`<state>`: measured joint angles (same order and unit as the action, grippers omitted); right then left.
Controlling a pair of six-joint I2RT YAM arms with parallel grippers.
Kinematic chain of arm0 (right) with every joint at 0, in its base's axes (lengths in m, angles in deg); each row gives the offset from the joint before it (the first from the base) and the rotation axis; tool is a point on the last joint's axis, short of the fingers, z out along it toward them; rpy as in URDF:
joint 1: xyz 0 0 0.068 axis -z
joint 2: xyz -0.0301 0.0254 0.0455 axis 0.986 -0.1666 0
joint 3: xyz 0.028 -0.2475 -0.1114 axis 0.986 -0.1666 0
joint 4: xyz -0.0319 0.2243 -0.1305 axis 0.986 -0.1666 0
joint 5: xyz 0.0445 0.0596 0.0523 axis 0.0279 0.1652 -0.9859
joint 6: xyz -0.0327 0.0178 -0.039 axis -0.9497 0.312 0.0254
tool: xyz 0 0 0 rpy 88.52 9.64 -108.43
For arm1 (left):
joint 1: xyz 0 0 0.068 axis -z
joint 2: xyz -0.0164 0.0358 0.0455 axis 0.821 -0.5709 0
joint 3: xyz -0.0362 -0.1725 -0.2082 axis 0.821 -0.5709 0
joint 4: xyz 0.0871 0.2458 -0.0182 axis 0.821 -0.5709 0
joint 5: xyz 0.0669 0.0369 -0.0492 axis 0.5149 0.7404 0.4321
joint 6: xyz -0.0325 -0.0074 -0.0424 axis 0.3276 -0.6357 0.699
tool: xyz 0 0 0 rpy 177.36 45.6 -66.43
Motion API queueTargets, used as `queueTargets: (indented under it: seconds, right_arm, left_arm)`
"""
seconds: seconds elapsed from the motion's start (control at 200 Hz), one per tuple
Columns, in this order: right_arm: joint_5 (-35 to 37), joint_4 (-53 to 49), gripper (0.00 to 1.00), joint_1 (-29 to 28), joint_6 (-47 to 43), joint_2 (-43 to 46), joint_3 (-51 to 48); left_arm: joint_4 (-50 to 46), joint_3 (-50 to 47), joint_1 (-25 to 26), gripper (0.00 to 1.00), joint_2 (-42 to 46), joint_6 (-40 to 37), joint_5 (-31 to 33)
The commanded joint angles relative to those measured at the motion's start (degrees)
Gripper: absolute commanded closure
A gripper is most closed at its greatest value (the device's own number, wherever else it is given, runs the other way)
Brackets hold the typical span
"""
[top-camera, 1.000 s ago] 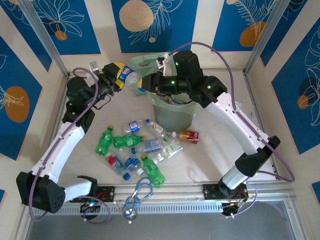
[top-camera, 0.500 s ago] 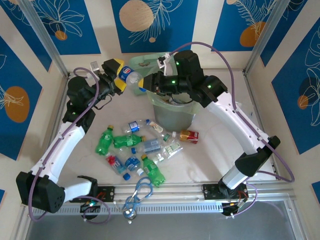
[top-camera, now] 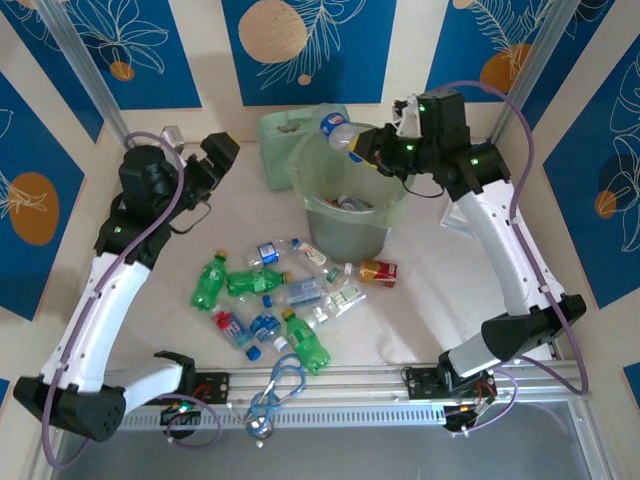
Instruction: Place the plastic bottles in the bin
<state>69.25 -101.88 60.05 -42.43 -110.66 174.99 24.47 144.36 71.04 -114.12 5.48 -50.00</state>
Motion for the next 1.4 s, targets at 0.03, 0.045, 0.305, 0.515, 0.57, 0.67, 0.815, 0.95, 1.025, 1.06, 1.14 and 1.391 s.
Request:
queueTargets:
  seconds: [0.03, 0.045, 0.305, 0.515, 0.57, 0.67, 0.815, 0.95, 1.025, 1.06, 1.14, 1.391]
  right_arm:
    - [-3.74, -5.51, 0.83, 2.02, -3.95, -1.11, -1.99]
    - [-4.05, -5.76, 0.83, 2.05, -4.24, -1.43, -1.87]
    - [-2.21, -11.53, 0.8, 0.17, -7.81, -7.78, 2.32]
    - [-0.5, -11.2, 0.41, -0.38, -7.46, -8.45, 3.16]
    - [0.17, -11.44, 0.36, -0.46, -7.6, -8.25, 4.13]
    - [1.56, -11.88, 0.25, -0.65, -7.82, -7.24, 5.6]
    - [3.09, -11.84, 0.24, -1.55, -7.22, -4.11, 6.02]
    - [3.93, -8.89, 0.23, -3.64, -5.36, 1.04, 2.46]
    - [4.03, -6.99, 0.23, -4.93, -4.18, 3.73, -0.18]
    - [4.17, -6.29, 0.23, -5.63, -3.56, 4.77, -1.33]
    - [4.99, -4.8, 0.23, -7.7, -2.77, 6.79, -3.97]
    - [7.39, -2.4, 0.22, -12.69, -0.11, 10.24, -10.52]
  left_arm:
    - [-13.72, -3.78, 0.32, 0.0, 3.94, -10.74, 5.73]
    - [-14.33, -4.54, 0.32, 0.0, 4.37, -10.99, 5.6]
    - [-27.34, -14.19, 0.31, 0.0, 11.21, -17.77, 12.11]
    - [-30.87, -21.27, 0.27, 0.0, 12.14, -20.1, 16.42]
    - [-31.0, -22.38, 0.24, 0.0, 12.01, -20.74, 17.56]
    - [-31.54, -23.75, 0.29, 0.0, 11.14, -22.14, 19.33]
    - [-32.8, -25.04, 0.23, 0.0, 9.98, -24.35, 21.9]
    - [-33.68, -26.21, 0.23, 0.0, 8.07, -25.28, 23.63]
    - [-33.03, -26.68, 0.23, 0.0, 6.54, -24.91, 23.5]
    - [-32.37, -26.81, 0.15, 0.0, 5.47, -24.39, 23.64]
    - [-29.8, -27.2, -0.02, 0.0, 2.27, -24.62, 23.04]
    - [-23.6, -25.63, -1.16, 0.01, -10.07, -26.42, 23.74]
